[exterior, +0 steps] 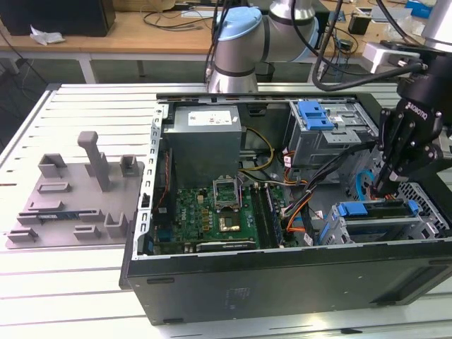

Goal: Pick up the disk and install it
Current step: 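Insert the second disk wire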

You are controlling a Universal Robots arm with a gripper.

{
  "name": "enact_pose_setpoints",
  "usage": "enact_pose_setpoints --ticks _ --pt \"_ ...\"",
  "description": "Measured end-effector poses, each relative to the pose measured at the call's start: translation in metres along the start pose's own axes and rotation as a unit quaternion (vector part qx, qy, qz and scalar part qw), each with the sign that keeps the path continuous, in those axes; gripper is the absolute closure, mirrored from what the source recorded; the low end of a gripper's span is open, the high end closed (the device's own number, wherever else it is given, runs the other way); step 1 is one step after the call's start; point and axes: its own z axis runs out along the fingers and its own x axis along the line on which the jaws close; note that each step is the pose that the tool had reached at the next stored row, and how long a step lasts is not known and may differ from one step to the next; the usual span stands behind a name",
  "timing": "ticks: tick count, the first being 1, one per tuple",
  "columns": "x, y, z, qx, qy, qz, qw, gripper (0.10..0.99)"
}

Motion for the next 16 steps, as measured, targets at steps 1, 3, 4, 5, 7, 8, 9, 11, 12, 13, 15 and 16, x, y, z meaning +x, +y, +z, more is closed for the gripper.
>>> enact_pose_setpoints --ticks 1,3,4,5,7,8,9,11,12,13,15,16 --pt "0.0021 -0.0003 0.0005 0.0008 -0.0018 0.000 1.0000 0.925" --pt "0.0065 -0.0009 0.0014 0.0028 -0.0068 0.000 1.0000 0.925" --pt "0.0082 -0.0011 0.0017 0.0036 -0.0092 0.000 1.0000 0.925" --pt "0.0100 -0.0014 0.0021 0.0044 -0.0124 0.000 0.9999 0.925" --pt "0.0138 -0.0019 0.0030 0.0065 -0.0216 0.000 0.9997 0.925" --pt "0.0152 -0.0021 0.0032 0.0078 -0.0266 0.000 0.9996 0.925" --pt "0.0163 -0.0022 0.0035 0.0089 -0.0312 0.000 0.9995 0.925" --pt "0.0199 -0.0027 0.0042 0.0121 -0.0453 0.000 0.9989 0.925" --pt "0.0218 -0.0028 0.0046 0.0134 -0.0516 0.000 0.9986 0.925" --pt "0.0232 -0.0029 0.0049 0.0144 -0.0573 0.000 0.9983 0.925" --pt "0.0267 -0.0020 0.0057 0.0159 -0.0700 0.000 0.9974 0.925" --pt "0.0283 -0.0003 0.0063 0.0157 -0.0720 0.000 0.9973 0.925"
